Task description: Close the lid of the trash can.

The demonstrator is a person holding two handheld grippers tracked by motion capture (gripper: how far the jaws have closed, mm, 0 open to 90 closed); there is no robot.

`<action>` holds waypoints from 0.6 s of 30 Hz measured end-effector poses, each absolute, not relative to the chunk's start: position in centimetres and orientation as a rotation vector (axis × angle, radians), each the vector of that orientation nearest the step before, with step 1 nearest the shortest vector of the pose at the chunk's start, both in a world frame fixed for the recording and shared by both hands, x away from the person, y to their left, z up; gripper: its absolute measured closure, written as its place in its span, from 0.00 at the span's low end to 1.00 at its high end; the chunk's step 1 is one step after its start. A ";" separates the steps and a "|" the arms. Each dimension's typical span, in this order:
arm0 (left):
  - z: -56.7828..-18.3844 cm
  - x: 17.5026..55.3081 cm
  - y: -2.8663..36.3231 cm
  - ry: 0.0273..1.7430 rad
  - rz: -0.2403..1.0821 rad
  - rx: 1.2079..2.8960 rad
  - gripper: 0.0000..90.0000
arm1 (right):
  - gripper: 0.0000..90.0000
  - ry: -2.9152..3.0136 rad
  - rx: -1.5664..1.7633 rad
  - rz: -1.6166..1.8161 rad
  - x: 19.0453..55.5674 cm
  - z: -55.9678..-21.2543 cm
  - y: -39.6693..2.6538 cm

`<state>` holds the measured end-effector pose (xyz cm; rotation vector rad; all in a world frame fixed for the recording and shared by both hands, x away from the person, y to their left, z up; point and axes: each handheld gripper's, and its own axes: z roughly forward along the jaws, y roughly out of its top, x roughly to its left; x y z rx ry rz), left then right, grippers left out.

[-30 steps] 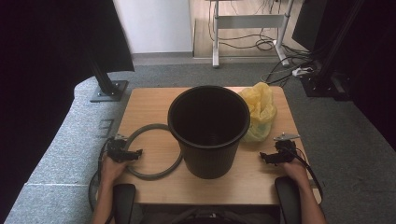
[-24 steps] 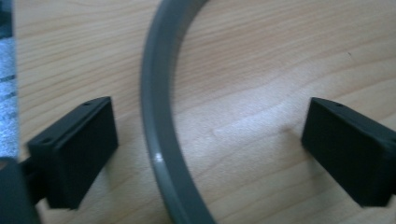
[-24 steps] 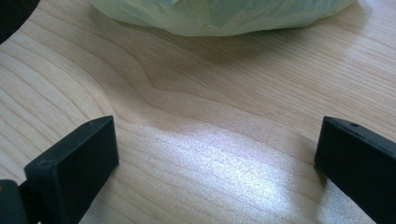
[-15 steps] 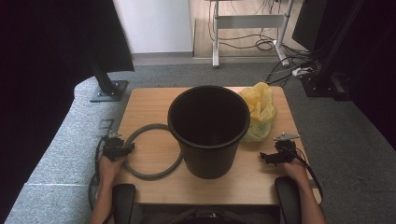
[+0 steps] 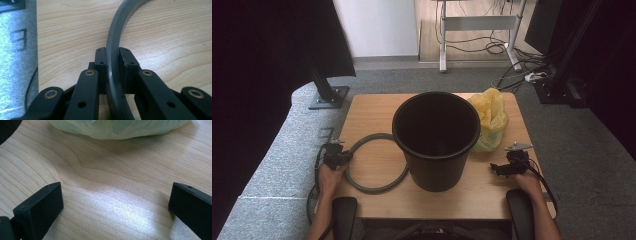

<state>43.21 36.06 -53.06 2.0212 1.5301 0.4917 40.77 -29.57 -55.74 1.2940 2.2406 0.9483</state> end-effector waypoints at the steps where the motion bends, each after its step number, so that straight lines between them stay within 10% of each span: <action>1: -53.0 43.2 36.1 1.526 0.484 2.025 0.88 | 0.00 2.241 1.293 0.948 40.8 -55.7 -29.6; 18: -49.8 43.2 38.6 1.548 0.344 1.951 0.88 | 0.00 2.241 1.294 0.948 40.8 -55.7 -29.6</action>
